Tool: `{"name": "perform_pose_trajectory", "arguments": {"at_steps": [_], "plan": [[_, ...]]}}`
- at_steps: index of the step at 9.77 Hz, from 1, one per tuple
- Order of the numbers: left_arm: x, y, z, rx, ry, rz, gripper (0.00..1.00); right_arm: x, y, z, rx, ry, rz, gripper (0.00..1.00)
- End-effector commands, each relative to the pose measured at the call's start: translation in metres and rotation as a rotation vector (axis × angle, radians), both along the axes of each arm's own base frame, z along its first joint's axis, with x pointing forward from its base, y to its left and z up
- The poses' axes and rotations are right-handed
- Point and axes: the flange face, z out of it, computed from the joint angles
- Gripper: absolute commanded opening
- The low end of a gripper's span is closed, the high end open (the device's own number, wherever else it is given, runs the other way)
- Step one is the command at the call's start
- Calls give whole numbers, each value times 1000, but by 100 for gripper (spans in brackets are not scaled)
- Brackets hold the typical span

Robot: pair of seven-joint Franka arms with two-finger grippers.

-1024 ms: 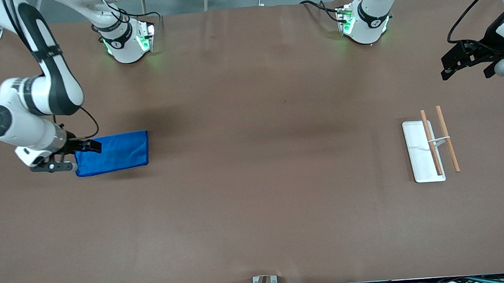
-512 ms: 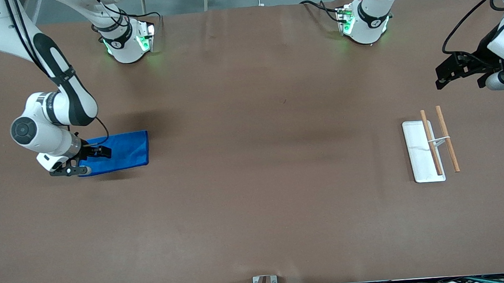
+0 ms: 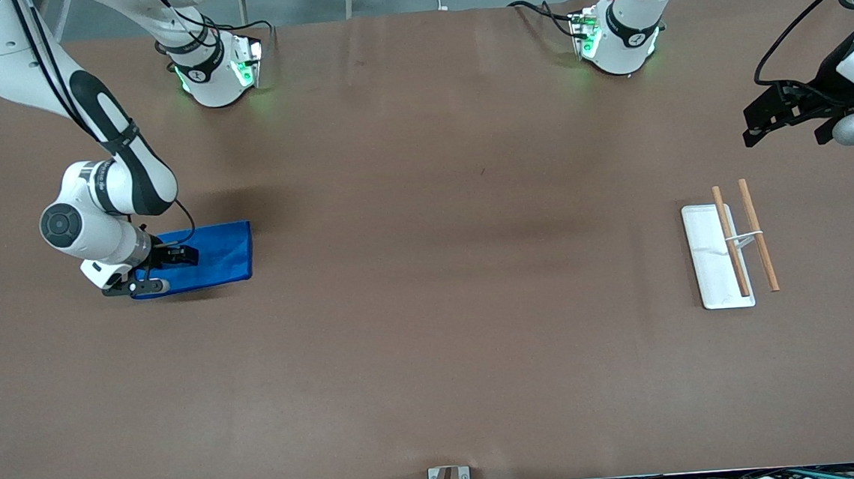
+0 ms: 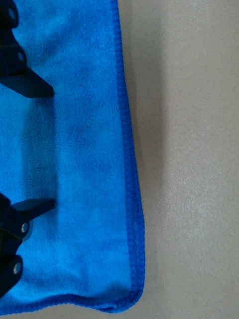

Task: Right arm passes towel to left arm to hang
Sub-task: 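Reach the right gripper to the blue towel and pinch its edge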

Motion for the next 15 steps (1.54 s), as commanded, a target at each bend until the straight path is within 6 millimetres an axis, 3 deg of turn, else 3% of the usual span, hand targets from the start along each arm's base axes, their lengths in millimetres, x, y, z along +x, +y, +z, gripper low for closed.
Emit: {"name": "perform_pose_trajectory", "arguments": {"at_steps": [1,4,9,10,13,15], "plan": [[-2,-1,-10,-9,37,-17,100,-5,-6,0,5,-1,21,0],[-2,-3,-11,-9,43,-22,100,-3,-8,8,7,40,13,0],[-2,1,-11,-9,43,-16,100,25,24,89,5,131,28,0],[-2,1,-11,-11,44,-16,100,30,36,107,19,143,34,0],[-2,-6,-10,-97,48,-45,100,59,112,182,139,153,75,0],[-9,-25,-15,-266,122,-67,100,63,160,213,344,169,40,0]]}}
